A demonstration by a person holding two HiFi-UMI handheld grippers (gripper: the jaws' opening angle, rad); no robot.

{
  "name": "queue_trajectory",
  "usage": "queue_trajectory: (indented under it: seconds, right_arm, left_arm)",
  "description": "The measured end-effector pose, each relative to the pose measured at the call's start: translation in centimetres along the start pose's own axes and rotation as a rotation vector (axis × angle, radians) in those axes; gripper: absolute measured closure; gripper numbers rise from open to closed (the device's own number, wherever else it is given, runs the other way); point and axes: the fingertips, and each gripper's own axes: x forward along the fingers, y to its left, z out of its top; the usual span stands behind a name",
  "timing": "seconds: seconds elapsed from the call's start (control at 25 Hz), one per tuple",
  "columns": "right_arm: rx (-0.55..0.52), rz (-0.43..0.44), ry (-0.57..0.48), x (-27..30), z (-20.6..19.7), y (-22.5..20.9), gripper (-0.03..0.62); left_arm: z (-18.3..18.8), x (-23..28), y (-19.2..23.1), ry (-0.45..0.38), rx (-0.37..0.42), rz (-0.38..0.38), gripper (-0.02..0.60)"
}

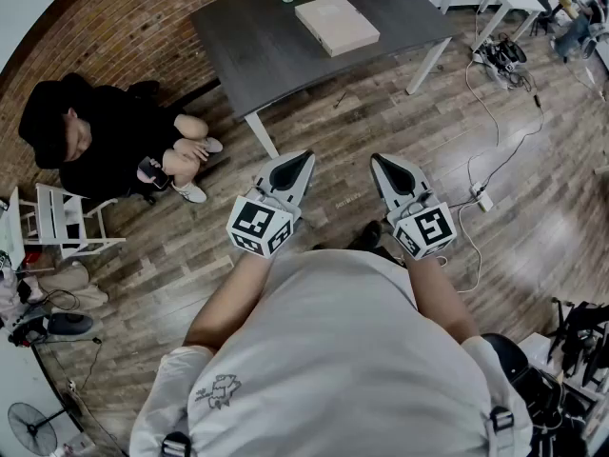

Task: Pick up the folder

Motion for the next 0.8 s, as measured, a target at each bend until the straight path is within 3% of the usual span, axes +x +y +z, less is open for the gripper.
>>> queue_trajectory:
  seconds: [0.28, 0.8]
  right_arm:
    - [0.001, 0.01, 0.005, 0.4, -0.2, -1.6, 0.591]
    - [-0.013, 0.103, 0.053, 1.1, -1.9, -5.7, 0.589]
  left_arm:
    - [-0.1, 1.5, 0.2, 0.005, -0.006, 0.014, 0.571]
    - [-0.8, 6.8, -0.9, 0.028, -0.003, 0.023, 0.571]
